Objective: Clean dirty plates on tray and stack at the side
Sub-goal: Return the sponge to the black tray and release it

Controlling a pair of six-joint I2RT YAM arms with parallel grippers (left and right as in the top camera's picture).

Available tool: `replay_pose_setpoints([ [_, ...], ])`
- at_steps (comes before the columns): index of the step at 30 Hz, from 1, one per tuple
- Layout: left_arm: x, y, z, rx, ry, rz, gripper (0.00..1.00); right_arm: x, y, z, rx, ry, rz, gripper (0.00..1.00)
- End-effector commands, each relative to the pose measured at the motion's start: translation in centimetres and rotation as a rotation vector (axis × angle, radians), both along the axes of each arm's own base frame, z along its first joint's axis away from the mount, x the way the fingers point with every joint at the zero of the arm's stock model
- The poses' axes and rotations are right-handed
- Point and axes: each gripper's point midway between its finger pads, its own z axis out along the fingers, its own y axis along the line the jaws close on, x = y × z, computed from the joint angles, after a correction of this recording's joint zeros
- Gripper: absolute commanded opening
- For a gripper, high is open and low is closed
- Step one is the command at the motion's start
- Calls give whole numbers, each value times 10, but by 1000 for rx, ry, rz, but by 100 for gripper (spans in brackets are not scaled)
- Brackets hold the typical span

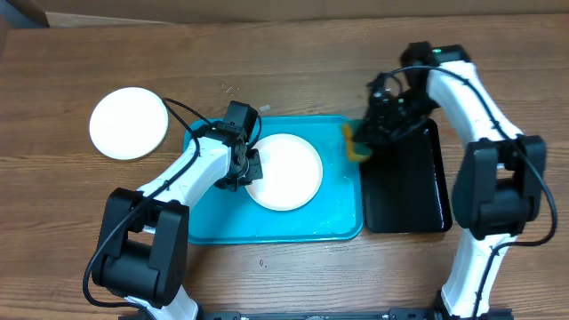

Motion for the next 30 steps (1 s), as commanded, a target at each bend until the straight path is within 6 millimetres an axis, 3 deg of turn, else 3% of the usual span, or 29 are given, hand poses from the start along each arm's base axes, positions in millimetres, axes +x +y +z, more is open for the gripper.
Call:
replay_pose_setpoints([
  [1,9,-4,13,-8,-46,-25,4,8,-59,-3,-257,-49,-41,4],
  [4,8,-5,13,-11,-45,-26,4,9,-103,-16,-489,-7,-140,4],
  [7,9,-4,13,-10,-45,-26,4,10,-119,-20,-590,-9,-166,4],
  [19,9,-5,13,-11,-46,-26,4,8,-104,-60,-600,-46,-125,4],
  [20,9,-5,13,-11,-46,-26,4,8,-102,-63,-600,-52,-121,6],
  [22,9,-5,13,-11,-46,-26,4,9,-101,-64,-601,-58,-121,28],
  [25,9,-5,13,-11,-46,-26,8,12,-101,-63,-600,-65,-129,46],
  [30,9,-5,13,-12,-48,-26,22,26,-102,-44,-595,-92,-166,52],
])
